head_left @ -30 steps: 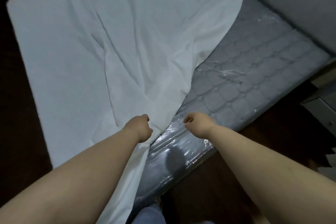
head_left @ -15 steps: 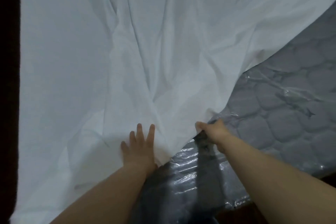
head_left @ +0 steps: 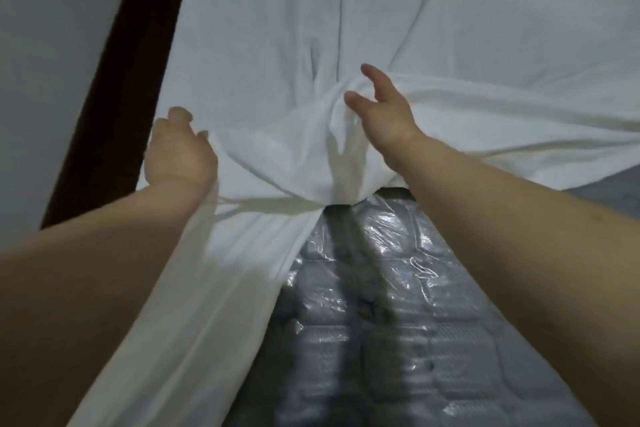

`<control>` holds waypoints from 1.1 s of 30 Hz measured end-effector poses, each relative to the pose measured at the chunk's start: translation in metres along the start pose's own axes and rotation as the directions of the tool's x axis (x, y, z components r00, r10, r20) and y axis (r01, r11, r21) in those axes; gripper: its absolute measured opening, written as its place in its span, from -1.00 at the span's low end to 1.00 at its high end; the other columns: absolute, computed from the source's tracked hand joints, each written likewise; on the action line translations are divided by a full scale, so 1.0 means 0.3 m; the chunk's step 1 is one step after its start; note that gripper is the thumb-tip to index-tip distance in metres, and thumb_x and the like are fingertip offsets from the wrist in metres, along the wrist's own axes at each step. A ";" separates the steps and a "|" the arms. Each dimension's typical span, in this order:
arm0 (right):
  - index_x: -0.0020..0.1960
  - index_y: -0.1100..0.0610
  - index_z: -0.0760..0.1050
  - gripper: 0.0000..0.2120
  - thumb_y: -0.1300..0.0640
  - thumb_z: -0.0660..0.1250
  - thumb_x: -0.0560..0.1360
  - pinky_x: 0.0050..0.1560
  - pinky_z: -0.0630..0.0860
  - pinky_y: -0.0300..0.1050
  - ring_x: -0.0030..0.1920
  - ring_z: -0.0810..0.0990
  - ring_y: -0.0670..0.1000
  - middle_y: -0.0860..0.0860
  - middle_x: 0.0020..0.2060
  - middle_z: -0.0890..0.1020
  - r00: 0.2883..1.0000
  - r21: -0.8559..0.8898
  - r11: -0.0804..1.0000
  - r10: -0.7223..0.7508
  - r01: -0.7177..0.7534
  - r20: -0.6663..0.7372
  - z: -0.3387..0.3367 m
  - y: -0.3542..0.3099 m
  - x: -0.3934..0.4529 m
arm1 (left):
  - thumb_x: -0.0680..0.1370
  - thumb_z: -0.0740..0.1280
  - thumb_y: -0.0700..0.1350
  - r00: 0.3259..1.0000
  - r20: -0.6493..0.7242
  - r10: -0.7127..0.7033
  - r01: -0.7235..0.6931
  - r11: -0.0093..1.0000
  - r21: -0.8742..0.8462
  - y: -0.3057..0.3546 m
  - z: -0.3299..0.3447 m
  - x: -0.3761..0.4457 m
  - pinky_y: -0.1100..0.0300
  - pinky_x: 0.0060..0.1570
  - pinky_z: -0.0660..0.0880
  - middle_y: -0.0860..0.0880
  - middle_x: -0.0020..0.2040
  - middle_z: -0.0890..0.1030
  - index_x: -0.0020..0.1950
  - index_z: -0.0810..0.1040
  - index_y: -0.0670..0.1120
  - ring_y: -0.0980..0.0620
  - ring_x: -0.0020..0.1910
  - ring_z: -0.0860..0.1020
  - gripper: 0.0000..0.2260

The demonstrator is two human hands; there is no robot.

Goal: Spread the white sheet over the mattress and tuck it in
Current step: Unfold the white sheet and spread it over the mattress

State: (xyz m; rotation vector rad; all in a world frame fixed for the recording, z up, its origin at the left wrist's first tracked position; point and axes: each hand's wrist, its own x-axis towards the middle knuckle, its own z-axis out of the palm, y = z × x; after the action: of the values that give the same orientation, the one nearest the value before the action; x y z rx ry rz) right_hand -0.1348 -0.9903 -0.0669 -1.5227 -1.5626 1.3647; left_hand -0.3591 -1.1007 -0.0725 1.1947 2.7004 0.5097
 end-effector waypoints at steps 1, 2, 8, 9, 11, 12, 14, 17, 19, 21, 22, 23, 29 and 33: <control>0.43 0.01 0.32 -0.54 0.10 0.27 0.55 0.44 0.24 -0.13 0.45 0.27 -0.03 0.01 0.49 0.26 1.000 -0.117 0.993 -0.014 0.017 0.026 0.017 0.001 0.011 | 0.61 0.20 -0.10 1.000 0.013 0.009 -0.008 1.000 -0.006 0.010 0.003 -0.010 -0.04 0.08 0.42 -0.21 0.26 0.41 0.28 0.39 -0.16 -0.29 0.12 0.49 -0.73; 0.41 0.04 0.35 -0.56 0.12 0.27 0.54 0.42 0.25 -0.16 0.43 0.31 0.00 0.02 0.47 0.28 0.999 -0.234 0.972 -0.011 0.020 0.041 0.031 0.026 0.004 | 0.60 0.23 -0.10 0.997 0.066 0.044 -0.044 0.999 -0.002 0.008 0.033 -0.041 -0.03 0.05 0.42 -0.21 0.24 0.40 0.23 0.40 -0.16 -0.27 0.09 0.50 -0.75; 0.25 0.11 0.50 -0.66 0.13 0.27 0.48 0.25 0.42 -0.12 0.24 0.50 0.14 0.13 0.22 0.53 0.922 -0.602 0.778 0.347 -0.181 0.172 0.074 0.457 -0.189 | 0.52 0.32 0.03 0.755 0.634 0.169 -0.226 0.974 0.011 -0.052 0.339 -0.348 0.09 0.09 0.42 -0.10 0.12 0.51 0.16 0.44 -0.09 -0.12 0.12 0.50 -0.70; 0.25 0.09 0.48 -0.67 0.08 0.25 0.50 0.22 0.42 -0.11 0.23 0.50 0.15 0.12 0.23 0.52 0.901 -0.645 0.739 0.394 -0.194 0.180 0.069 0.512 -0.211 | 0.51 0.32 0.06 0.727 0.671 0.145 -0.212 0.977 0.019 -0.055 0.389 -0.381 0.08 0.13 0.42 -0.09 0.17 0.48 0.23 0.41 -0.08 -0.11 0.15 0.48 -0.64; 0.29 0.05 0.43 -0.63 0.00 0.26 0.51 0.19 0.42 -0.11 0.22 0.50 0.16 0.08 0.26 0.49 0.848 -0.675 0.702 0.484 -0.229 0.215 0.054 0.579 -0.229 | 0.48 0.35 0.07 0.711 0.695 0.111 -0.186 0.982 0.035 -0.056 0.462 -0.405 0.05 0.21 0.40 -0.09 0.27 0.39 0.35 0.32 -0.06 -0.13 0.24 0.44 -0.49; 0.32 0.04 0.42 -0.59 0.01 0.31 0.49 0.19 0.42 -0.12 0.23 0.50 0.16 0.05 0.27 0.48 0.813 -0.680 0.693 0.525 -0.237 0.252 0.049 0.599 -0.232 | 0.45 0.38 0.09 0.712 0.695 0.102 -0.190 0.981 0.051 -0.058 0.499 -0.405 0.03 0.24 0.40 -0.11 0.30 0.35 0.39 0.26 -0.06 -0.14 0.27 0.41 -0.41; 0.32 0.04 0.43 -0.54 0.02 0.38 0.45 0.28 0.41 -0.09 0.26 0.48 0.13 0.04 0.33 0.44 0.753 -0.702 0.677 0.576 -0.220 0.319 0.048 0.630 -0.230 | 0.40 0.39 0.12 0.724 0.687 0.065 -0.192 0.975 0.110 -0.073 0.563 -0.389 0.00 0.29 0.38 -0.14 0.36 0.28 0.46 0.16 -0.05 -0.16 0.32 0.36 -0.28; 0.44 0.04 0.33 -0.42 0.00 0.36 0.46 0.44 0.27 0.00 0.43 0.31 0.12 0.04 0.47 0.26 0.732 -0.673 0.693 0.595 -0.259 0.330 0.056 0.667 -0.219 | 0.46 0.37 0.03 0.743 0.670 0.000 -0.181 0.963 0.201 -0.095 0.617 -0.355 0.00 0.29 0.37 -0.18 0.35 0.27 0.42 0.24 -0.07 -0.20 0.33 0.34 -0.41; 0.47 0.05 0.28 -0.37 -0.01 0.37 0.45 0.46 0.24 0.03 0.47 0.26 0.11 0.02 0.49 0.23 0.730 -0.651 0.705 0.597 -0.281 0.331 0.061 0.671 -0.218 | 0.52 0.29 -0.10 0.764 0.646 0.010 -0.199 0.955 0.222 -0.102 0.615 -0.333 0.00 0.28 0.37 -0.21 0.30 0.33 0.33 0.37 -0.12 -0.21 0.30 0.35 -0.62; 0.47 0.04 0.29 -0.38 0.00 0.37 0.45 0.45 0.26 0.05 0.45 0.28 0.12 0.02 0.48 0.25 0.737 -0.657 0.701 0.594 -0.276 0.324 0.060 0.671 -0.219 | 0.54 0.24 -0.19 0.784 0.620 0.009 -0.127 0.981 0.146 -0.091 0.601 -0.325 0.03 0.23 0.36 -0.23 0.26 0.41 0.26 0.41 -0.19 -0.21 0.28 0.39 -0.71; 0.45 0.04 0.30 -0.40 0.01 0.37 0.45 0.44 0.28 0.04 0.43 0.32 0.13 0.05 0.46 0.27 0.751 -0.660 0.702 0.581 -0.266 0.315 0.059 0.661 -0.223 | 0.54 0.24 -0.22 0.800 0.600 -0.010 -0.044 0.996 0.075 -0.086 0.584 -0.328 0.05 0.17 0.36 -0.24 0.19 0.46 0.20 0.41 -0.21 -0.21 0.22 0.44 -0.76; 0.44 0.04 0.31 -0.42 0.04 0.36 0.45 0.42 0.31 0.02 0.39 0.36 0.15 0.08 0.44 0.29 0.776 -0.662 0.708 0.553 -0.247 0.302 0.064 0.644 -0.226 | 0.54 0.23 -0.25 0.814 0.580 -0.040 0.048 0.999 0.001 -0.081 0.562 -0.331 0.07 0.10 0.36 -0.24 0.09 0.48 0.12 0.39 -0.21 -0.20 0.13 0.47 -0.84; 0.54 -0.03 0.05 -0.20 0.20 0.36 0.42 0.47 0.18 -0.06 0.47 0.18 0.15 0.08 0.48 0.17 0.892 -0.629 0.771 0.210 0.100 0.400 0.142 0.461 -0.273 | 0.60 0.21 0.01 0.743 0.668 -0.034 0.284 0.920 -0.269 -0.030 0.377 -0.414 0.19 0.03 0.31 -0.04 0.04 0.48 0.19 0.44 -0.06 -0.05 0.03 0.45 -0.77; 0.46 -0.07 0.23 -0.41 0.11 0.30 0.47 0.47 0.18 0.03 0.44 0.11 0.20 0.15 0.47 0.06 0.866 -0.679 0.686 0.143 0.262 0.479 0.144 0.334 -0.361 | 0.57 0.27 0.07 0.619 0.767 0.166 0.178 0.922 -0.343 0.030 0.216 -0.486 0.19 0.04 0.41 -0.06 0.10 0.60 0.21 0.56 -0.09 -0.05 0.09 0.53 -0.67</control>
State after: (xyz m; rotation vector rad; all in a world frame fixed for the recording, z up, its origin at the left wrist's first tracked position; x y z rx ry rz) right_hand -0.1147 -1.1212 -0.1452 -1.5599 -2.7254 1.1997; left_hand -0.2377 -1.1869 -0.1303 0.9672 1.7284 0.3628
